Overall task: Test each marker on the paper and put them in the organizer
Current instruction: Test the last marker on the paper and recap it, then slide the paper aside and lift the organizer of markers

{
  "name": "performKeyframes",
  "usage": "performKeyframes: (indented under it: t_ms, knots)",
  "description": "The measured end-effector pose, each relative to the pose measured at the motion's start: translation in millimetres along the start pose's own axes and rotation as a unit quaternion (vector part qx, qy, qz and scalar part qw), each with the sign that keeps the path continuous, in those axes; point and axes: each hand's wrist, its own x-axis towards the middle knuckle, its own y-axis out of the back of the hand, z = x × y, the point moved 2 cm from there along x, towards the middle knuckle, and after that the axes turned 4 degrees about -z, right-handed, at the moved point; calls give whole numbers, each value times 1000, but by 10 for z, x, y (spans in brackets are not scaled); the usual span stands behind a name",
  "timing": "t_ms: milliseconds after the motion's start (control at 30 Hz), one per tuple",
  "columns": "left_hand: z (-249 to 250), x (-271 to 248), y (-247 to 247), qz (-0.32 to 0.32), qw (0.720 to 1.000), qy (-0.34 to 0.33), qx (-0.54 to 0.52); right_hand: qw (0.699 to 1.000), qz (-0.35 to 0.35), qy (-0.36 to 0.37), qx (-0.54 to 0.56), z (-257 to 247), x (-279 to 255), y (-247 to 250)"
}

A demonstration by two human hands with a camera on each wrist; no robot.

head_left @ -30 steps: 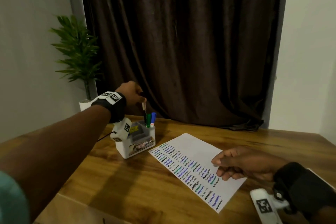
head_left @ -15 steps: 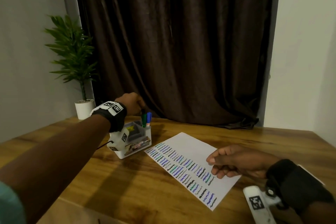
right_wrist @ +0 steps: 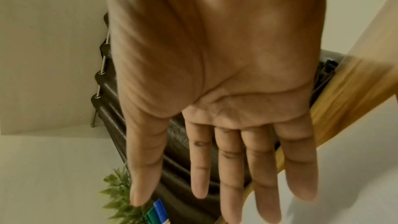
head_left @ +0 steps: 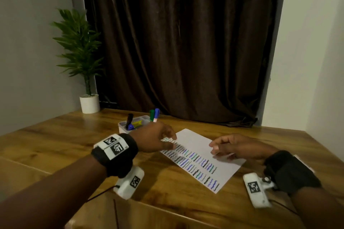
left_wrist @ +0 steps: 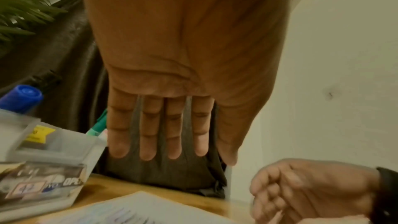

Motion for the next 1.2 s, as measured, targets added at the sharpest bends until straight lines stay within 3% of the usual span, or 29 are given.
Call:
performKeyframes:
  t_ms: [133,267,467,667,800,933,1067,1200]
  knots:
    - [82,-109,-374,-89,995,8,37,980,-33,-46,-193,-141,-104,-107]
    - [328,-165,-607,-118,993,-10,5,967,-81,-101,-221,-14,-361,-284]
    - [844,-229,-945,-142,989,-23,-24,948,5,-182,-263,160,-1130,-422]
    - [1398,-125,-1413,-161,984,-74,25,916,122,-236,-301,489,-1881,-609]
    - [1794,-147,-1688,-154,984,-51,69,863,235,-288,-341,754,-2280,-704]
    - [1956,-148,-1852,-124,987,-38,98,819,287,-316,-384,874,-2523,-783]
    - [1891,-190,-1904,-68,989,-50,121,819,312,-309,-370,954,-2556,-797]
    - [1885,-211,-1888,-67,989,-52,120,821,310,-312,-362,1006,-2566,-828]
